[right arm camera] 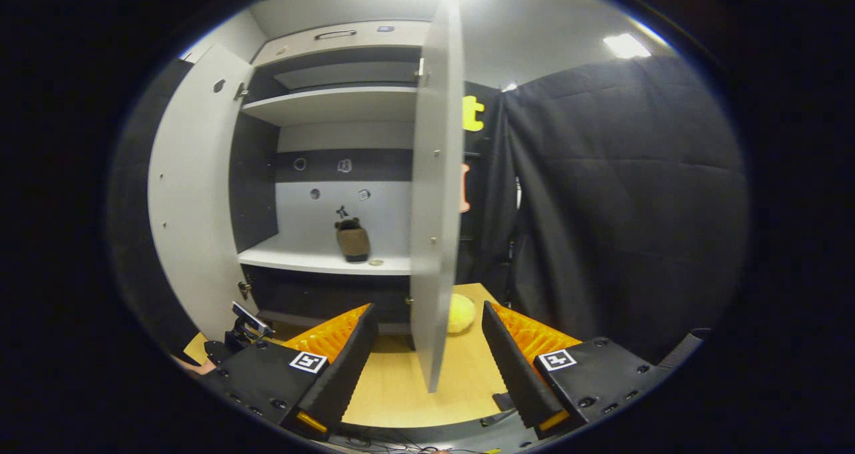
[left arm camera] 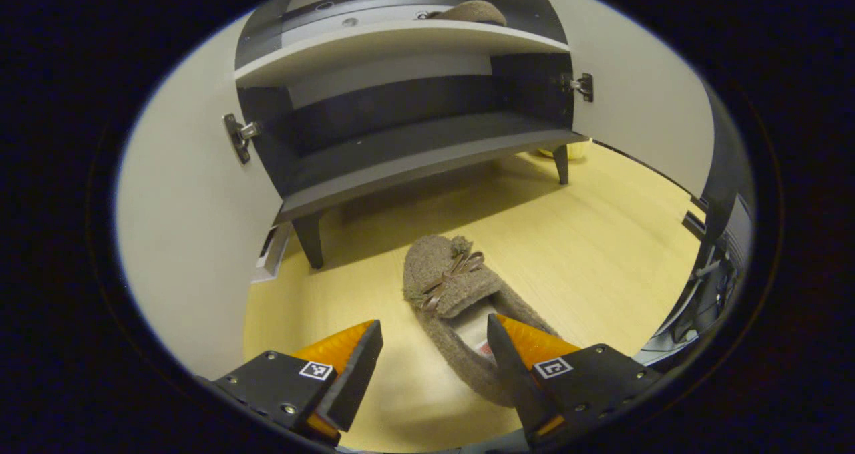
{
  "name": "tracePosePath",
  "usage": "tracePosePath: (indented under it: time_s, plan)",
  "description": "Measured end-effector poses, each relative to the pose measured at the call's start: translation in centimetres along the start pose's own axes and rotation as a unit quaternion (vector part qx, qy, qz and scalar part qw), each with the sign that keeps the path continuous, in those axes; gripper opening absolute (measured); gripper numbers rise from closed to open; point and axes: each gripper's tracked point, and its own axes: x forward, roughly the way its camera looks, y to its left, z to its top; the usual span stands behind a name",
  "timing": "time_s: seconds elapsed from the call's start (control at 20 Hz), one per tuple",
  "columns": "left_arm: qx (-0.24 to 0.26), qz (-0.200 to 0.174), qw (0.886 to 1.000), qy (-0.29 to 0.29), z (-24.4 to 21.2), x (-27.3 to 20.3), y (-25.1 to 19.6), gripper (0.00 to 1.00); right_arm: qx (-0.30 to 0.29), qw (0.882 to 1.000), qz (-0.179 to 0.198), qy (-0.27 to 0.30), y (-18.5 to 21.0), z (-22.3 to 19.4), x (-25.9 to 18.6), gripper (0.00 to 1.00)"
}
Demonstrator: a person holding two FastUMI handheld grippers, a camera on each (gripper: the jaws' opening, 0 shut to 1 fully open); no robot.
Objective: Grab one shoe with the right hand and put it into the shoe cabinet, grab the other shoe with the left hand and put it into the shoe cabinet; then close the right door with the right hand and the left door with the left hand.
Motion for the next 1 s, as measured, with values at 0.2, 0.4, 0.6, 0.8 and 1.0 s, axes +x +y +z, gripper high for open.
tracePosePath:
  time_s: [0.2,0.4,0.6,0.8,1.0]
  plan:
    - [-0.058,0.003,0.997,0.058,-0.5,1.5,1.0,0.92,0.025,0.995,-0.094,0.000,-6.9,-0.2,-0.8,0.99]
    - [-0.145,-0.014,0.986,0.084,0.5,2.3,0.8,0.52,0.032,0.986,-0.163,0.000,-13.1,-0.1,-0.1,0.99]
    - [-0.181,0.001,0.978,0.102,0.1,2.3,1.4,0.23,0.058,0.981,-0.185,-0.002,-16.5,-0.4,1.7,0.99]
    - [-0.166,0.022,0.979,0.117,0.4,2.4,1.8,0.24,0.054,0.983,-0.178,0.008,-18.2,-0.8,3.3,0.98]
    - [-0.169,0.042,0.976,0.133,1.9,3.8,1.9,0.02,0.045,0.985,-0.166,-0.004,-19.0,0.2,5.3,0.98]
